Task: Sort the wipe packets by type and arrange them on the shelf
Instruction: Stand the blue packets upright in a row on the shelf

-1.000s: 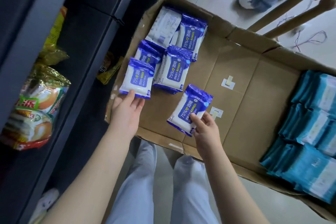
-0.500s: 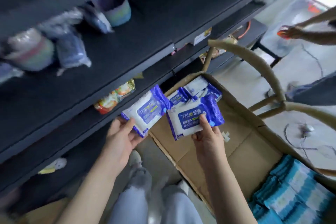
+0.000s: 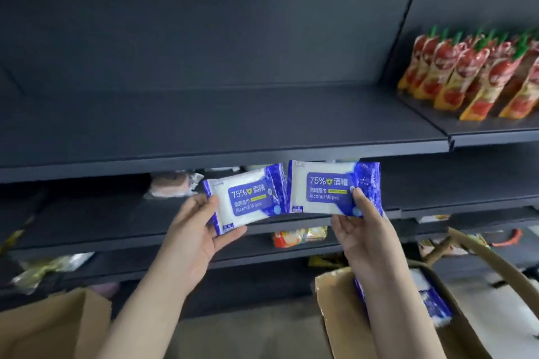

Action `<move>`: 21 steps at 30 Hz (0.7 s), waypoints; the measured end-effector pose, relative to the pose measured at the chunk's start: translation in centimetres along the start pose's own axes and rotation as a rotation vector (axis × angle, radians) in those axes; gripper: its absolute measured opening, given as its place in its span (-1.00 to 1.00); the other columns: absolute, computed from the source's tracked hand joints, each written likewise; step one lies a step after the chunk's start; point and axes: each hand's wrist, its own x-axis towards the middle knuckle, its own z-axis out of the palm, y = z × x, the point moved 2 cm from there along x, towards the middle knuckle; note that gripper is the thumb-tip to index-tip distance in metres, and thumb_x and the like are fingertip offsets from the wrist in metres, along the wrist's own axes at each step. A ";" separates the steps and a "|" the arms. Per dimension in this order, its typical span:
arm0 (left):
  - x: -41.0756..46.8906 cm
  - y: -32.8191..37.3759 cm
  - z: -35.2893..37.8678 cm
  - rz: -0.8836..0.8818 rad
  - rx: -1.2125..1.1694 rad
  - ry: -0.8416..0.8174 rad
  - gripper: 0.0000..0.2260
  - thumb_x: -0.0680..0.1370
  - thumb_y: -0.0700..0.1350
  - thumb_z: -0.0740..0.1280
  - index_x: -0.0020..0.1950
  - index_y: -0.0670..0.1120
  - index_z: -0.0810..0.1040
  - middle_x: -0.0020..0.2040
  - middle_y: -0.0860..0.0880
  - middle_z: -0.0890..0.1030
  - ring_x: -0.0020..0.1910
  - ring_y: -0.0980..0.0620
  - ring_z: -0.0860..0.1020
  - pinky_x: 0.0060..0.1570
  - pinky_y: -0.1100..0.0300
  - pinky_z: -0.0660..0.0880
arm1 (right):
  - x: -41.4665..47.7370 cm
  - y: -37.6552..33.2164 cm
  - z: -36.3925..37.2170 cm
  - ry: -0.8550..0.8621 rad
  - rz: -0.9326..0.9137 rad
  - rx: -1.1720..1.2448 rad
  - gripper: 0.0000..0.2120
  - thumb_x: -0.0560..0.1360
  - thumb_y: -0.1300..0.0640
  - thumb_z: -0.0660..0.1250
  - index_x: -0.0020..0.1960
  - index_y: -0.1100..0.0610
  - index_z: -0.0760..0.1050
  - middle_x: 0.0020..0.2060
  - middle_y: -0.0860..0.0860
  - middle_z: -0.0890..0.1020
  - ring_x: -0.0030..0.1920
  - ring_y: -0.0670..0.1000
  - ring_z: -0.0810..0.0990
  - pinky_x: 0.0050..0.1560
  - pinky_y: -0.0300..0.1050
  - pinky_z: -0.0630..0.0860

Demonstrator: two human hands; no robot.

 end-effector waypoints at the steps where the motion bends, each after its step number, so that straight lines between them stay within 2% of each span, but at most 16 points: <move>1: 0.0 1.5 -1.3 0.026 0.004 0.001 -0.93 0.64 -0.18 0.24 0.08 -0.15 0.46 0.01 -0.13 0.70 -0.08 -0.09 0.70 -0.17 -0.10 0.66 | -0.2 1.0 1.5 -0.023 0.002 -0.014 -0.74 0.45 0.14 0.42 0.12 0.12 0.53 -0.11 0.08 0.70 -0.21 -0.02 0.68 -0.28 -0.22 0.61; 4: 0.0 5.4 -5.5 0.070 0.009 0.010 -0.94 0.64 -0.17 0.24 0.02 -0.14 0.46 -0.04 -0.10 0.71 -0.11 -0.07 0.71 -0.15 -0.10 0.65 | -1.1 3.8 5.9 -0.097 0.006 -0.060 -0.86 0.54 0.22 0.36 0.10 0.17 0.53 -0.06 0.13 0.71 -0.16 0.04 0.72 -0.25 -0.19 0.63; 10: 1.5 11.1 -13.2 0.128 0.004 0.034 -0.94 0.63 -0.17 0.26 -0.02 -0.14 0.46 -0.01 -0.13 0.70 -0.09 -0.08 0.70 -0.24 -0.04 0.65 | -2.5 8.5 13.5 -0.234 0.008 -0.116 -0.83 0.52 0.32 0.33 0.11 0.26 0.55 0.02 0.18 0.71 0.01 0.13 0.72 -0.19 -0.05 0.67; 12: 2.2 12.4 -15.0 0.170 0.003 0.016 -0.95 0.61 -0.16 0.27 0.05 -0.11 0.49 0.05 -0.11 0.69 -0.05 -0.07 0.69 -0.17 -0.07 0.65 | -2.4 10.0 15.5 -0.243 0.018 -0.122 -0.85 0.54 0.34 0.31 0.11 0.27 0.55 0.03 0.19 0.70 0.00 0.12 0.72 -0.19 -0.04 0.67; 14: 3.0 13.7 -16.3 0.212 -0.002 -0.013 -0.83 0.58 -0.14 0.29 0.18 -0.07 0.51 0.12 -0.08 0.67 0.03 -0.08 0.68 -0.08 -0.10 0.63 | -1.9 11.1 17.2 -0.239 0.031 -0.129 -0.86 0.55 0.34 0.31 0.10 0.27 0.54 0.03 0.19 0.70 0.00 0.12 0.72 -0.20 -0.03 0.67; 16: 4.0 14.9 -17.2 0.240 -0.009 -0.054 -0.75 0.58 -0.15 0.28 0.26 -0.03 0.50 0.13 -0.08 0.67 0.06 -0.10 0.67 -0.08 -0.08 0.64 | -0.9 11.8 18.9 -0.251 0.028 -0.150 -0.85 0.55 0.32 0.31 0.11 0.24 0.55 0.03 0.17 0.71 0.01 0.11 0.72 -0.18 -0.03 0.67; 21: 7.8 17.1 -18.4 0.278 0.012 -0.078 -0.70 0.59 -0.21 0.25 0.29 0.05 0.51 0.14 -0.04 0.67 0.09 -0.11 0.66 -0.08 -0.05 0.65 | 3.3 13.1 23.1 -0.353 0.012 -0.217 -0.83 0.58 0.24 0.29 0.15 0.19 0.55 0.05 0.12 0.71 0.01 0.07 0.71 -0.14 -0.10 0.65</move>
